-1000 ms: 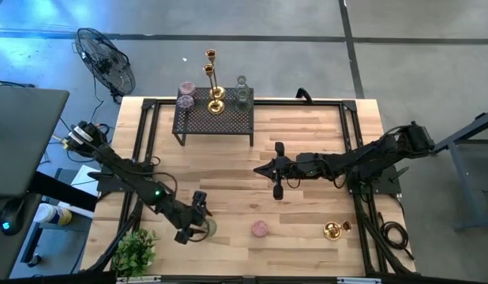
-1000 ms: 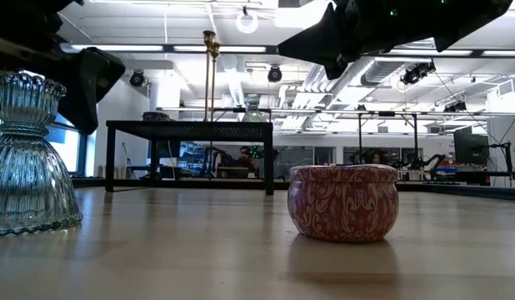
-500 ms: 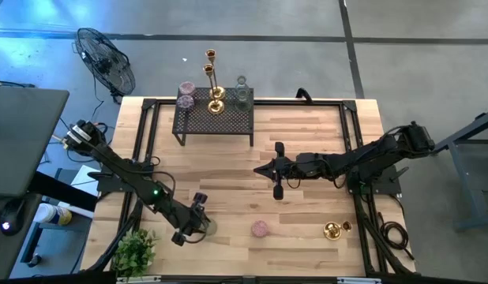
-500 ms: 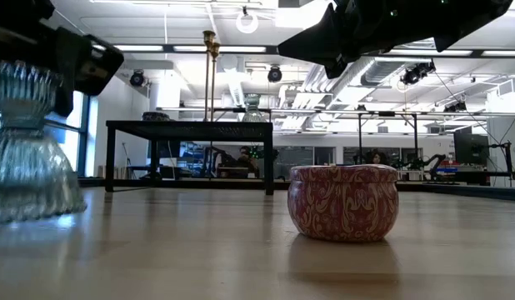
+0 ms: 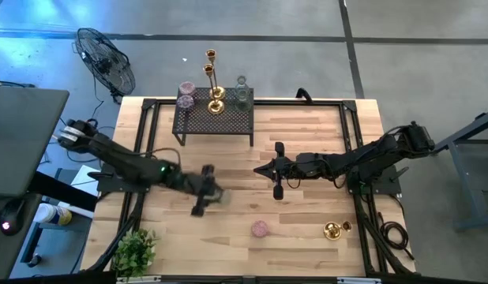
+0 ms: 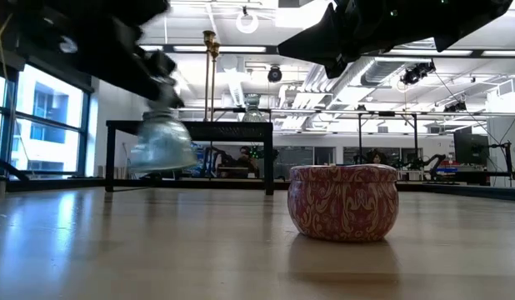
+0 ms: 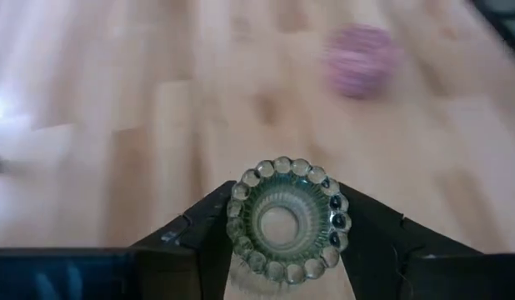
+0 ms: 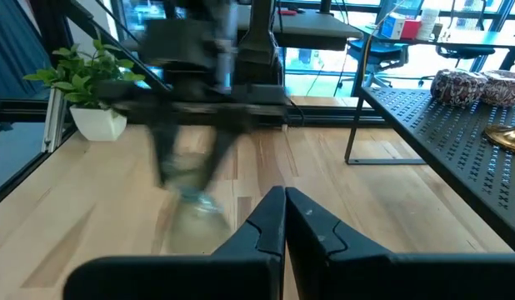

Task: Pick & Place candle stick holders
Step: Put the green glass candle holder on the shelf aligned with the other green glass candle holders

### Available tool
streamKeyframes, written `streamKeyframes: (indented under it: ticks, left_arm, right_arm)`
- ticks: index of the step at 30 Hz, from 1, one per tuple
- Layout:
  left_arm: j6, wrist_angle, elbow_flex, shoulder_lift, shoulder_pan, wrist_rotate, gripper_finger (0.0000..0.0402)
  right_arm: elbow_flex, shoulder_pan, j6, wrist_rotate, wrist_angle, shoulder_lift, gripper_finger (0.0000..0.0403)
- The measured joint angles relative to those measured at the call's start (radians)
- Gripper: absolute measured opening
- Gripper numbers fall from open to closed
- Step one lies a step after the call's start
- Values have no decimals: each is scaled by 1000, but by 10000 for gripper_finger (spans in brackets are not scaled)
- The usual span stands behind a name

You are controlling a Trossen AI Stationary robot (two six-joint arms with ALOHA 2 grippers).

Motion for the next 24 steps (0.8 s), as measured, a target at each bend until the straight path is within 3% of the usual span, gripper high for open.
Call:
streamKeyframes:
  ticks: [9,24]
  left_arm:
    - [5,109,1,60,274,108,165]
    - [15,306,1,214,420,138,170]
  right_arm:
    - [0,0,-1,0,-1,0,0]
    - [0,0,-8,0,-3,0,0]
